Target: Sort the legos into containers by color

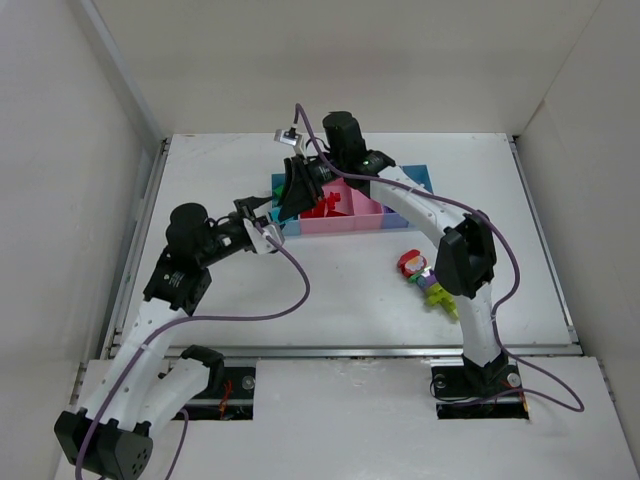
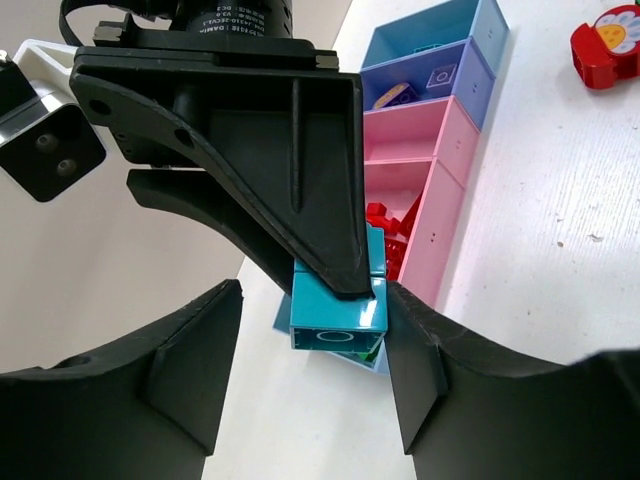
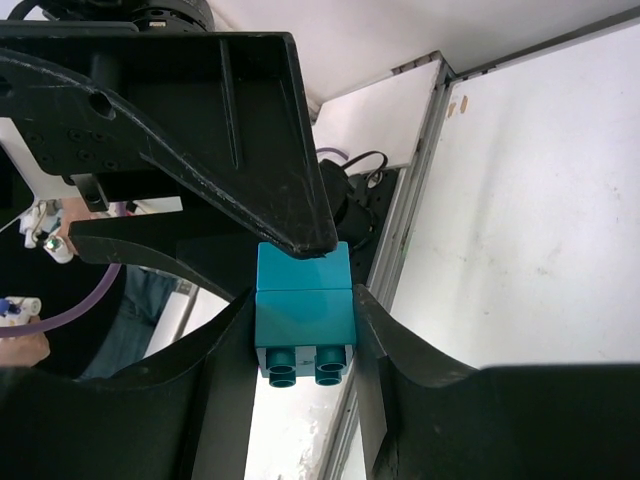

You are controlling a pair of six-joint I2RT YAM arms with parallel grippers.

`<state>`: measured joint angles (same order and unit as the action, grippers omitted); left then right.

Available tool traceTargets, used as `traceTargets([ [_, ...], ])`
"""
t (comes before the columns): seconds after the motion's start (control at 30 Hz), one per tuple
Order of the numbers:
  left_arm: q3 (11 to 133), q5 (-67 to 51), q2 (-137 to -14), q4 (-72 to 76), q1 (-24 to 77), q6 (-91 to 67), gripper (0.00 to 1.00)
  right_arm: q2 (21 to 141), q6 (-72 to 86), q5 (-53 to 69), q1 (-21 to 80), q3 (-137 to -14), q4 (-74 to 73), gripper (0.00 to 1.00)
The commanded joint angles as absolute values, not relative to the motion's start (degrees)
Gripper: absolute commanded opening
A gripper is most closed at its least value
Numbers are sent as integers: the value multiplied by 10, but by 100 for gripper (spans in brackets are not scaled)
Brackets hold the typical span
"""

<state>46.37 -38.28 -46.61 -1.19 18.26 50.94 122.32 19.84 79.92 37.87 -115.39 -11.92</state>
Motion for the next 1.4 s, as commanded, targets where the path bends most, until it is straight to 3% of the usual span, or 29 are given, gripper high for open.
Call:
traceTargets([
  [0.0,464,-395,-461,6,182,513,54,1212,185,814,379,-1158,-95,0],
  [0.13,469,-410,-474,-1,182,508,51,1207,185,814,379,-1158,-95,0],
  [0.17,475,-415,-479,-1,182,508,46,1207,185,814,379,-1158,-95,0],
  [0.2,475,-415,-479,-8,182,508,34,1207,185,814,379,-1158,-95,0],
  [0.47,482,-425,-479,-47,182,521,0,1207,185,814,379,-1158,-95,0],
  [0.6,482,-425,-479,-47,182,521,0,1212,185,809,379,-1158,-95,0],
  [0.77,482,-405,-474,-33,182,509,0,1217,191,821,360,-1136,-95,66],
  [0.8,482,-405,-474,-33,182,509,0,1217,191,821,352,-1129,-95,70],
  [0.93,482,-405,-468,-28,182,509,0,1212,185,826,338,-1113,-95,73],
  [1.1,476,-410,-468,-23,182,503,0,1212,185,831,338,-1123,-95,49],
  [1.17,476,-410,-468,-23,182,503,0,1212,185,831,338,-1130,-95,49],
  [1.2,476,-410,-468,-23,182,503,0,1212,192,831,338,-1138,-95,54],
  [1.23,476,-410,-468,-18,182,503,0,1212,199,831,338,-1143,-95,67],
  [1.37,476,-416,-468,-12,182,497,0,1223,204,826,345,-1158,-95,75],
])
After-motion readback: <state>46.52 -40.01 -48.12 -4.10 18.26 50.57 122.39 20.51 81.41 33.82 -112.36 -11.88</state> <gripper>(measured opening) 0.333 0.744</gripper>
